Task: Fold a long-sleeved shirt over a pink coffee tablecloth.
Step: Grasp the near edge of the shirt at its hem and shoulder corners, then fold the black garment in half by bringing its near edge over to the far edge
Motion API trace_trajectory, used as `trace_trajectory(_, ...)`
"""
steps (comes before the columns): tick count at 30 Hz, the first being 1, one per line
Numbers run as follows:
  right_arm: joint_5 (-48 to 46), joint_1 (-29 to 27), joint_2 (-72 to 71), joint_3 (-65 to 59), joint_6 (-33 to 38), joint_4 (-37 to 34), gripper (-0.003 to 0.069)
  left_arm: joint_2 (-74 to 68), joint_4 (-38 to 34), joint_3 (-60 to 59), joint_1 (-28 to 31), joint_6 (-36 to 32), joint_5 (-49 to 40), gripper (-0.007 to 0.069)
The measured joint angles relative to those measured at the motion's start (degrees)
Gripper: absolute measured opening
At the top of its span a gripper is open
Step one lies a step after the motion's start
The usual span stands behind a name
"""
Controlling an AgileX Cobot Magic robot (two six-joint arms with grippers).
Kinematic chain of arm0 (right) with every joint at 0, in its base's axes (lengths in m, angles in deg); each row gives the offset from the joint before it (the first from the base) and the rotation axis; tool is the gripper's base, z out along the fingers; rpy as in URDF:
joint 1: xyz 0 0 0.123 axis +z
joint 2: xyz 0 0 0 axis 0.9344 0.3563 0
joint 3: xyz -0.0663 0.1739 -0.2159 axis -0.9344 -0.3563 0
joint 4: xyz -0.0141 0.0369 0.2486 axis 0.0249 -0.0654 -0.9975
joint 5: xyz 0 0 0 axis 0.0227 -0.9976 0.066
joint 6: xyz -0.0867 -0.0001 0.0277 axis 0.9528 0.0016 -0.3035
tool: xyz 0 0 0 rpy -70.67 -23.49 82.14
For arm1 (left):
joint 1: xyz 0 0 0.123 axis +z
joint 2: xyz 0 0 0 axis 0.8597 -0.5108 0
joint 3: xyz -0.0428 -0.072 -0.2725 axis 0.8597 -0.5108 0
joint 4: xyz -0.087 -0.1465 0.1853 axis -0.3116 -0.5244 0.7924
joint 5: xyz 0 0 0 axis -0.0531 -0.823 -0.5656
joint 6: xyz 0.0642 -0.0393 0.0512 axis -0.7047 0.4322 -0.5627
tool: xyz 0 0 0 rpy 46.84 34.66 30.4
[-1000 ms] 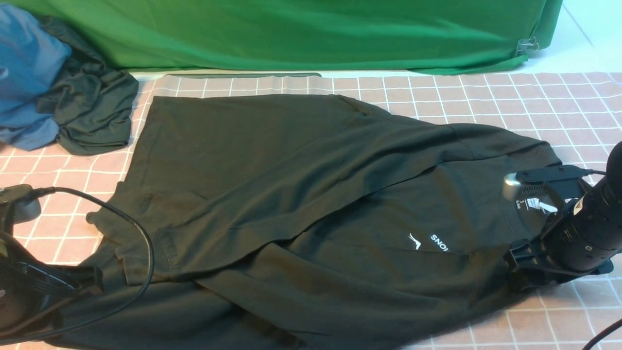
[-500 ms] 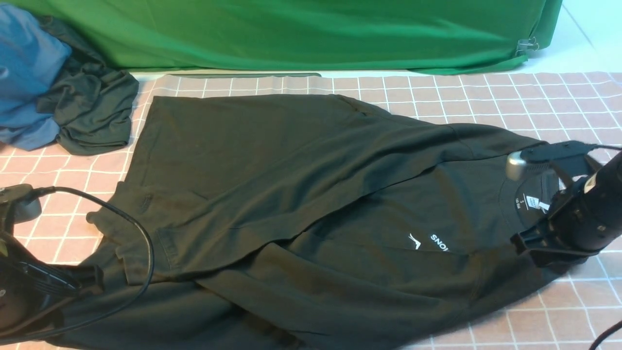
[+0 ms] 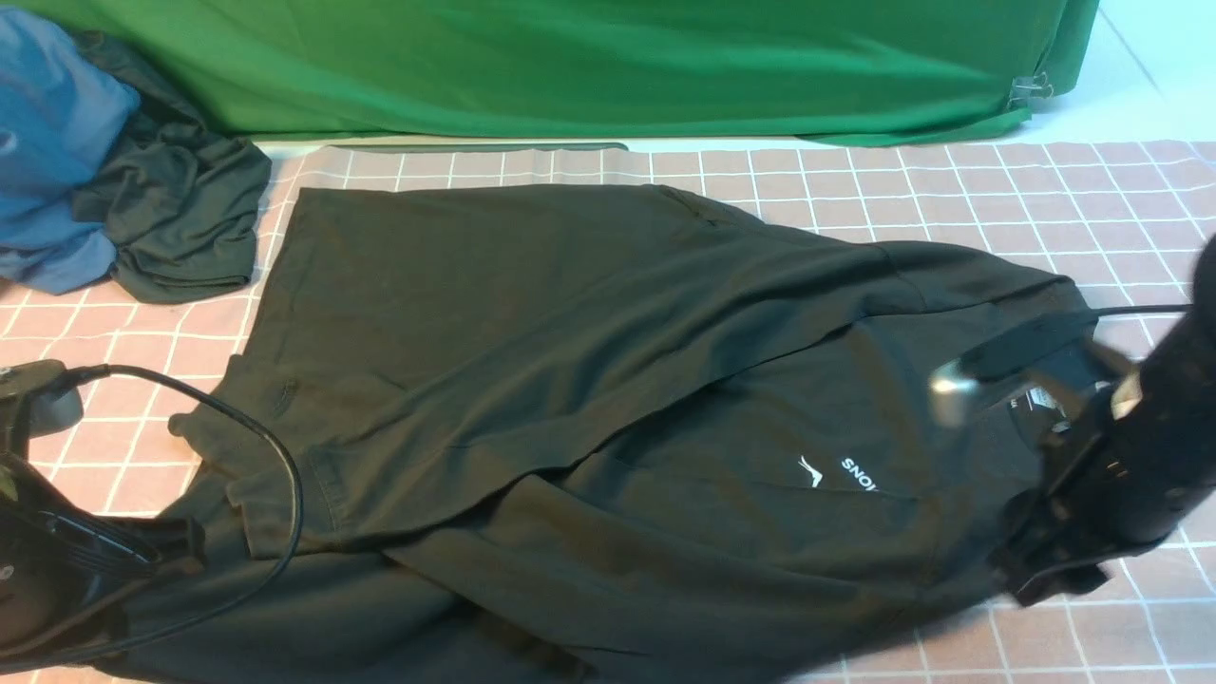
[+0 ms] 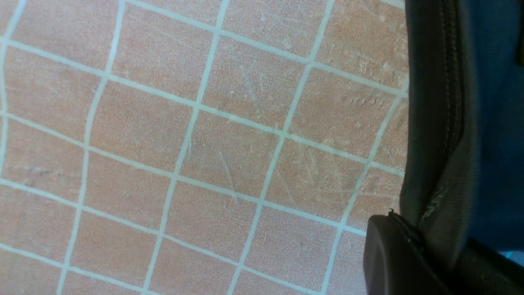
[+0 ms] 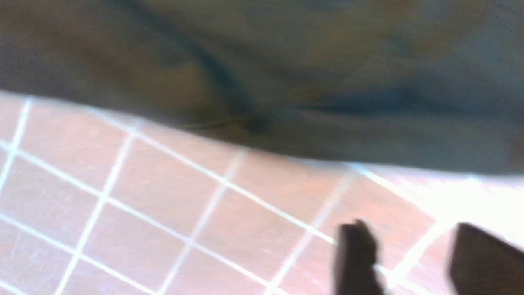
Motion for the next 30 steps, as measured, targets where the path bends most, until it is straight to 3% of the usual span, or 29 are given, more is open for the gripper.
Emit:
trace_trajectory(1, 0.51, 1.69, 0.77, 0.0, 1.48, 0.0, 0.0511, 0.0, 0.0, 0.0, 0.0, 0.0, 0.0, 0.0048)
trace_trajectory(4, 1.62, 5.03, 2.77, 0.0, 5.91, 0.28, 0.0571, 0.0, 0.0, 0.0, 0.0, -0.25, 0.13, 0.0048)
trace_trajectory(14, 9.41, 8.38, 9.98, 0.0, 8.43, 1.45, 0.0554, 0.0, 0.0, 0.0, 0.0, -0.4, 0.21, 0.0048)
trace_trajectory(17, 11.16, 8.38, 10.22, 0.0, 8.64, 1.64, 0.0482, 0.0, 0.0, 0.0, 0.0, -0.41, 0.35, 0.0048)
trace_trajectory(21, 13.14, 8.38, 10.22, 0.0, 9.66, 1.85, 0.0168, 0.0, -0.37, 0.0, 0.0, -0.41, 1.46, 0.0048)
trace_trajectory(23, 13.29, 8.38, 10.22, 0.0, 9.72, 1.85, 0.0078, 0.0, -1.11, 0.0, 0.0, -0.41, 1.77, 0.0048)
trace_trajectory(30, 6.15, 8.38, 7.63, 0.45, 9.44, 1.9, 0.0065, 0.0, -1.13, 0.0, 0.0, -0.41, 1.47, 0.0048)
